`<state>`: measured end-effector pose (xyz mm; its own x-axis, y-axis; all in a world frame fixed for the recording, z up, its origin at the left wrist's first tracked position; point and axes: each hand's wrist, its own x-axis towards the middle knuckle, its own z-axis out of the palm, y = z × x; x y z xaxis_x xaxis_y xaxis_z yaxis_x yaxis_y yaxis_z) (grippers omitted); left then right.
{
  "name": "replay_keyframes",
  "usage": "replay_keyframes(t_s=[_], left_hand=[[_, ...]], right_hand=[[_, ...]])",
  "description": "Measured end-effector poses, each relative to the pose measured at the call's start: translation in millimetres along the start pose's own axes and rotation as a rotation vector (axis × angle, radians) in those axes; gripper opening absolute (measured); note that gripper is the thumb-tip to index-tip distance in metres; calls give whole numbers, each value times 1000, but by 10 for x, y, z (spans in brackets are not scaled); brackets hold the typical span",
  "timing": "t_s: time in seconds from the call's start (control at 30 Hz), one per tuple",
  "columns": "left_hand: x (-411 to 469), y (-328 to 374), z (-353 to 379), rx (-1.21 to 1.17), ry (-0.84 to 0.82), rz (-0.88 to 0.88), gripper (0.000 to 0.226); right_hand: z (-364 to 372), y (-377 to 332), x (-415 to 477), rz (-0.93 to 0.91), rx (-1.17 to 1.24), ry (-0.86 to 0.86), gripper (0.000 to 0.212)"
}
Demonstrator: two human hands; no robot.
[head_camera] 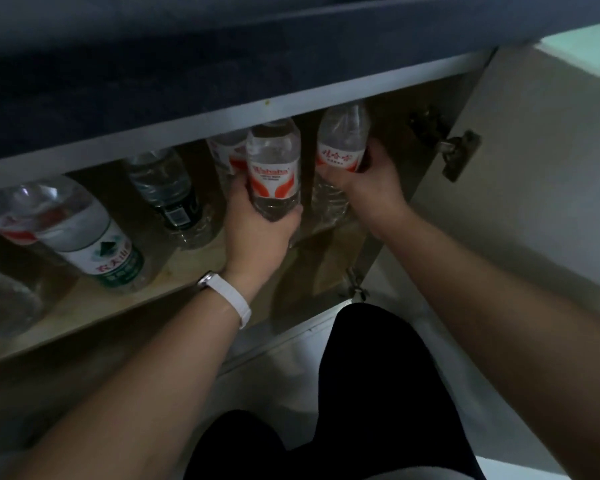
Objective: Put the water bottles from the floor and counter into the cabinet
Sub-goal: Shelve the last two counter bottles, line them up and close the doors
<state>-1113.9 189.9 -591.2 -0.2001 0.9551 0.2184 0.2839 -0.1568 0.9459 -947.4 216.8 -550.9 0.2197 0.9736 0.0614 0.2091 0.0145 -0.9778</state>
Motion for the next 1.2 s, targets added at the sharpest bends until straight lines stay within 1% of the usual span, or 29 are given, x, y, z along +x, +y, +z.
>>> replay_keyframes(t_s=[0.2, 0.4, 0.57, 0.63, 0.73, 0.83, 0.87, 0.97, 1.2], left_hand=[[64, -191, 35, -13, 56, -7, 75], [13, -186, 3, 30, 25, 12, 77], [-80, -198, -5, 99, 32, 5, 84], [-101, -225, -16, 109, 27, -12, 84], [-133, -295, -32, 132, 0, -31, 78], [-173, -356, -26, 140, 0, -40, 65], [-180, -363, -13, 138, 7, -38, 63], [-183, -340, 47, 150, 34, -8, 61], [-94, -300, 239, 205, 65, 29, 65]], right_hand=[[57, 204, 152, -2, 10, -12, 62], [93, 261, 199, 8, 8, -41, 60], [165, 407, 130, -5, -6, -6, 70], [237, 516, 88, -21, -22, 29, 72], [345, 602, 57, 1, -22, 134, 72], [439, 609, 58, 42, -19, 209, 83], [465, 601, 59, 47, -41, 228, 83], [481, 595, 79, 39, -119, 227, 75], [253, 639, 185, 9, -107, 87, 45]])
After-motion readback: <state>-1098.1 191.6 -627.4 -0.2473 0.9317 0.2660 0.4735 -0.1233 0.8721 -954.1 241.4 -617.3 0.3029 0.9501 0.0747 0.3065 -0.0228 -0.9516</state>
